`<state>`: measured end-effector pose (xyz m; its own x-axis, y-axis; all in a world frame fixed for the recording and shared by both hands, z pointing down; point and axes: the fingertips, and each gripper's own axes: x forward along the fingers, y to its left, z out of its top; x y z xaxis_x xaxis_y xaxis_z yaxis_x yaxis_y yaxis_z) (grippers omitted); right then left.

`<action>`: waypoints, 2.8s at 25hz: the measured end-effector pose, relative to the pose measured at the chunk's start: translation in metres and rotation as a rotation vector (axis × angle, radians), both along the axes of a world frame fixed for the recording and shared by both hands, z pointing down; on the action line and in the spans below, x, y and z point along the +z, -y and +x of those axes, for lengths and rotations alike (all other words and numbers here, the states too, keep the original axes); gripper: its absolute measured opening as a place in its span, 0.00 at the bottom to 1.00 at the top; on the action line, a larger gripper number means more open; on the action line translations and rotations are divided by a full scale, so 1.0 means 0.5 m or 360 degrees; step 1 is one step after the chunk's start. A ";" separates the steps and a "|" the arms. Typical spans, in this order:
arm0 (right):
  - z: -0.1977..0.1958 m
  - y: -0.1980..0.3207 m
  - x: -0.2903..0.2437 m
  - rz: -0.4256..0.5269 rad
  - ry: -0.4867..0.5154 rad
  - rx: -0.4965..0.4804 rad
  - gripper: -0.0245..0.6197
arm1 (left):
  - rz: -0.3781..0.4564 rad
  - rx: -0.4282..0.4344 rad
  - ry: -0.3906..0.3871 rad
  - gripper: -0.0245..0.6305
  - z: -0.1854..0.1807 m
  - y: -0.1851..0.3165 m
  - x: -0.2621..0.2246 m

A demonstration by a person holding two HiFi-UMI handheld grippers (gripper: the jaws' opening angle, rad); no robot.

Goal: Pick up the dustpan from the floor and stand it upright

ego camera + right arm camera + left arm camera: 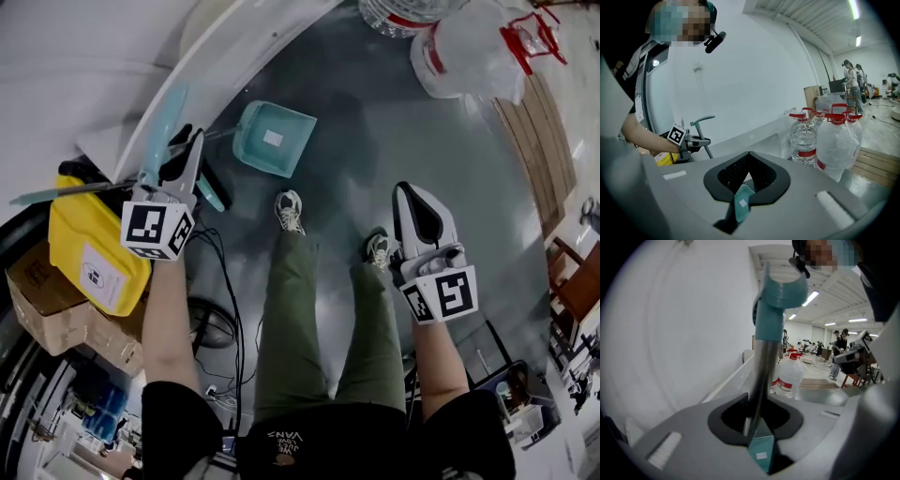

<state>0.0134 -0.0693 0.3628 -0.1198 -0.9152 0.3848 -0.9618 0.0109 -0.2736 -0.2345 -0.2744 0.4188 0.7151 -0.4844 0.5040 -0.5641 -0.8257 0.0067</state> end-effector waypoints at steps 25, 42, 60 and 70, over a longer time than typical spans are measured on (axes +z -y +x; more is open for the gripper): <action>-0.113 0.056 0.002 -0.0018 0.0113 -0.0088 0.04 | 0.0290 0.0107 0.0247 0.23 -0.071 -0.002 0.014; -0.034 -0.034 -0.138 0.0184 0.0220 -0.0056 0.04 | 0.0113 -0.0178 0.0336 0.30 -0.086 -0.061 -0.036; 0.086 -0.232 -0.498 0.0503 0.0167 -0.0585 0.04 | 0.0375 -0.0677 0.0078 0.23 0.008 -0.449 -0.492; 0.010 -0.343 -0.636 0.0541 0.0235 -0.0655 0.04 | 0.0331 -0.0723 -0.0243 0.12 0.028 -0.662 -0.665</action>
<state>0.0185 0.1024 0.0451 -0.5242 -0.8512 0.0279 -0.8112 0.4890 -0.3206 -0.2205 0.0568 0.0860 0.4671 -0.8418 0.2703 -0.8713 -0.4903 -0.0214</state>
